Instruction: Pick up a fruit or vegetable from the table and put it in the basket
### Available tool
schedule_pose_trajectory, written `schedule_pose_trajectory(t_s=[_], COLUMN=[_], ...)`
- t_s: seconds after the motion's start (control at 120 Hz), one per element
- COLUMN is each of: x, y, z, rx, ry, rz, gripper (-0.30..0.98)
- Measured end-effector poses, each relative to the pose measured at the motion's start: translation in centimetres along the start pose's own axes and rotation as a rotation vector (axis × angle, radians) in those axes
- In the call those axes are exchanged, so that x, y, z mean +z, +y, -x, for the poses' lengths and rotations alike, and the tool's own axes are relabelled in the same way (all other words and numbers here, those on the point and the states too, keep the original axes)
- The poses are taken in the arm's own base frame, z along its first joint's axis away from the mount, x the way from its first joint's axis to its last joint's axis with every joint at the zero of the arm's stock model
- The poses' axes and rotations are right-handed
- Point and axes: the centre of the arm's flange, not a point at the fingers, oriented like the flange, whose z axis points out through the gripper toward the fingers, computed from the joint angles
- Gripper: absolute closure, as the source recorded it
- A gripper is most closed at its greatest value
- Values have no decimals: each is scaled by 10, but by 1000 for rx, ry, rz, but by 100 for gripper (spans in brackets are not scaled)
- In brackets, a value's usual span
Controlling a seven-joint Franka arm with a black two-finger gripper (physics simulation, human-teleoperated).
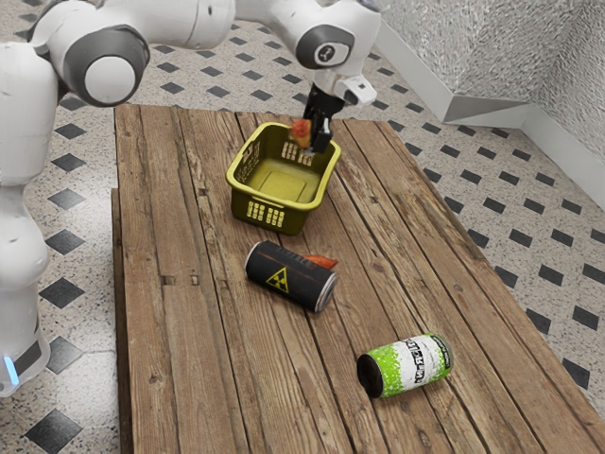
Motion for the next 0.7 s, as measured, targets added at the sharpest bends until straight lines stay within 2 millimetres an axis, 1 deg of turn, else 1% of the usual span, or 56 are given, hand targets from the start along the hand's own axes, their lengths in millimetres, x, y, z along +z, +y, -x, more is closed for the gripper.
schedule_pose_trajectory(t_s=[0.092,0.133,0.225,0.258,0.492,0.542,0.583,0.617,0.7], x=[7,11,20,25,45,48,53,57,55], y=[-15,-24,-55,-63,-91,-94,-93,-89,-77], z=[-19,-25,-22,-22,-27,-28,-27,-23,-8], rx=[-4,-11,-45,-51,-49,-47,-43,-39,-27], ry=[19,26,28,26,36,36,30,20,3], rz=[-1,-2,0,2,4,7,17,26,37], gripper=[50,50,50,50,50,54,49,45,49])
